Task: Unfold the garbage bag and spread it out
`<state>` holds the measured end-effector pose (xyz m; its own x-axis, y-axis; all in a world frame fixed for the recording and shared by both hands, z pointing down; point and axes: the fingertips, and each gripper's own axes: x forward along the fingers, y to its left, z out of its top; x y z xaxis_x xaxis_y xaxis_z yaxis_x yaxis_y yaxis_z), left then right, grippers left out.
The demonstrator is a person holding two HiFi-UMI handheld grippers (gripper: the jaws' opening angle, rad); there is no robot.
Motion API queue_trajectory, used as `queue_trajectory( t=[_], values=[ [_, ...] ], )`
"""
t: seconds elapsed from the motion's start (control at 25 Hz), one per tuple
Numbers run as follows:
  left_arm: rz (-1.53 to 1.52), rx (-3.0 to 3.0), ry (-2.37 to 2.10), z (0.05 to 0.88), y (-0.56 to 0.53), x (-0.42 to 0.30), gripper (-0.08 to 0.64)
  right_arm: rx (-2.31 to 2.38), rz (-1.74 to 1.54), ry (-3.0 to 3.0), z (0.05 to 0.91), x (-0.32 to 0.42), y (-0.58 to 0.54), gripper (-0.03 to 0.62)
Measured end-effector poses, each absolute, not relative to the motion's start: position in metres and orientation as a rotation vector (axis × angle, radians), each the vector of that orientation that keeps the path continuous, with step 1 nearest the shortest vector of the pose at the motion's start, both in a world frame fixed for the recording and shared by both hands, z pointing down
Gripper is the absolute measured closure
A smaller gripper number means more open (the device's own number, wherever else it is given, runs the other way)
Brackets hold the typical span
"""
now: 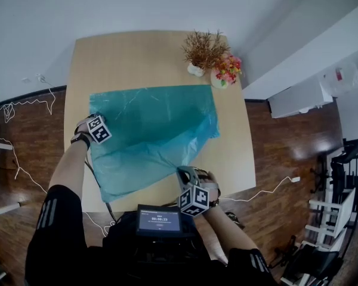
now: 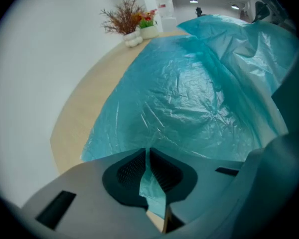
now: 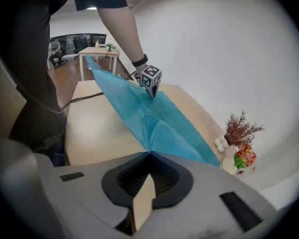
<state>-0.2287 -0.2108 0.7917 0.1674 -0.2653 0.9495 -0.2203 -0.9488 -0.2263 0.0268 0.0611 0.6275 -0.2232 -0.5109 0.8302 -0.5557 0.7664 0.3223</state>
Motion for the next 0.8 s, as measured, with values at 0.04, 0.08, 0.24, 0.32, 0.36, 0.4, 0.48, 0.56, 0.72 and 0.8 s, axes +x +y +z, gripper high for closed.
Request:
queue_trajectory(
  t=[0.04, 0.08, 0.24, 0.32, 0.36, 0.4, 0.48, 0.56, 0.72, 0.8],
  values=[
    [-1.941, -2.370, 0.493, 0.792, -0.211, -0.229, 0.543, 0.812, 0.070, -1.868, 0.632, 0.025, 0.071, 0.575],
    [-1.941, -2.367, 0.493, 0.792, -0.211, -0.229, 0.543, 0.806, 0.090, -1.866, 0.638, 0.023, 0.080, 0.574],
    [-1.943, -2.342, 0.496, 0.793, -0.212, -0.229, 0.543, 0.769, 0.144, -1.864, 0.662, 0.012, 0.115, 0.574],
    [-1.943, -2.325, 0.501, 0.794, -0.212, -0.229, 0.543, 0.751, 0.163, -1.864, 0.674, 0.006, 0.132, 0.574],
    [-1.942, -2.317, 0.502, 0.794, -0.213, -0.229, 0.543, 0.747, 0.185, -1.865, 0.680, 0.004, 0.139, 0.574],
    [-1.942, -2.311, 0.502, 0.795, -0.213, -0.229, 0.543, 0.749, 0.214, -1.867, 0.685, 0.004, 0.144, 0.574],
    [-1.943, -2.301, 0.501, 0.794, -0.213, -0.230, 0.543, 0.762, 0.266, -1.863, 0.695, 0.005, 0.152, 0.574],
    [-1.943, -2.293, 0.502, 0.794, -0.214, -0.230, 0.543, 0.774, 0.319, -1.859, 0.703, 0.008, 0.158, 0.574],
    [-1.940, -2.281, 0.511, 0.794, -0.217, -0.228, 0.543, 0.782, 0.477, -1.876, 0.726, 0.006, 0.173, 0.571],
    [-1.937, -2.279, 0.517, 0.794, -0.219, -0.227, 0.543, 0.769, 0.544, -1.876, 0.735, 0.002, 0.179, 0.571]
  ],
)
